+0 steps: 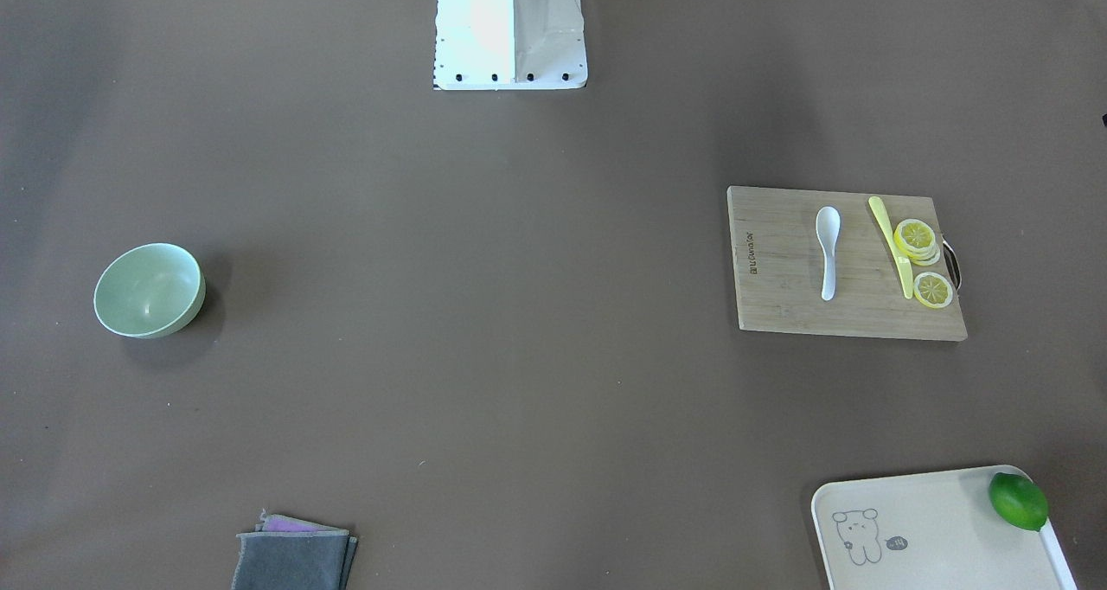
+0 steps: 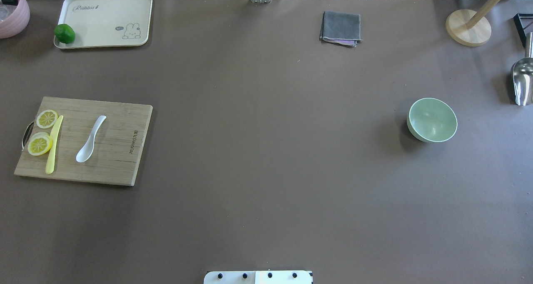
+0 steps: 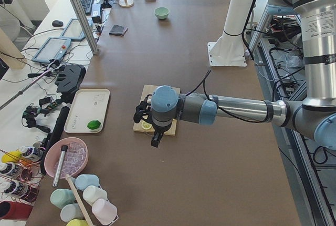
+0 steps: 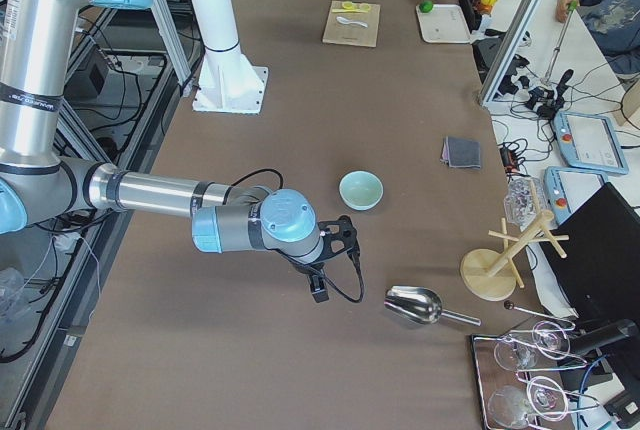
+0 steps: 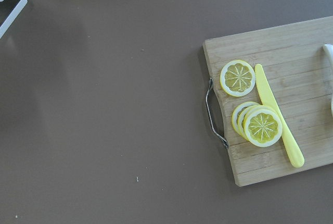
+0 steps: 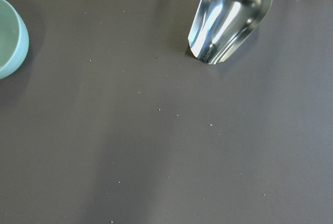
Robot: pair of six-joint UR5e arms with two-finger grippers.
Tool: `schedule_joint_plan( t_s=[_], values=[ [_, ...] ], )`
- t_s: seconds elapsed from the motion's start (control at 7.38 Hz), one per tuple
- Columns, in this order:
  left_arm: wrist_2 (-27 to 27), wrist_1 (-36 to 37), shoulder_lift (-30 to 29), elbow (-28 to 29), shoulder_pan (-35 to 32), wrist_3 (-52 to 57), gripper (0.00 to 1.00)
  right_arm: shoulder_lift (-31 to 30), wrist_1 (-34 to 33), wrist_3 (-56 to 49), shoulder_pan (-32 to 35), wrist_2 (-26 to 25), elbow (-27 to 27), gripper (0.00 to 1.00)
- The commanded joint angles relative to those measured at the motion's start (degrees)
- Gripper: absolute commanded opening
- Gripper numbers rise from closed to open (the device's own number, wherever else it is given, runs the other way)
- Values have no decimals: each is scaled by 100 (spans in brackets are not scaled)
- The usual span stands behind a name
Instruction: Place spoon in bowl
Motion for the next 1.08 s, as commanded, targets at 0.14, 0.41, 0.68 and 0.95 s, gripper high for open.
schedule_joint_plan(
  t_s=[0.14,0.41,0.68,0.95],
  values=[
    [17,3,53,-25,0,1,98,8,32,347,0,128,-22,100],
    [35,3,45,-34,0,10,98,43,32,515,-9,101,-30,100],
    [44,3,-43,-8,26,-7,98,43,32,516,-17,93,-22,100],
    [44,3,-131,1,26,-7,98,70,32,638,-87,84,-22,100]
  ],
)
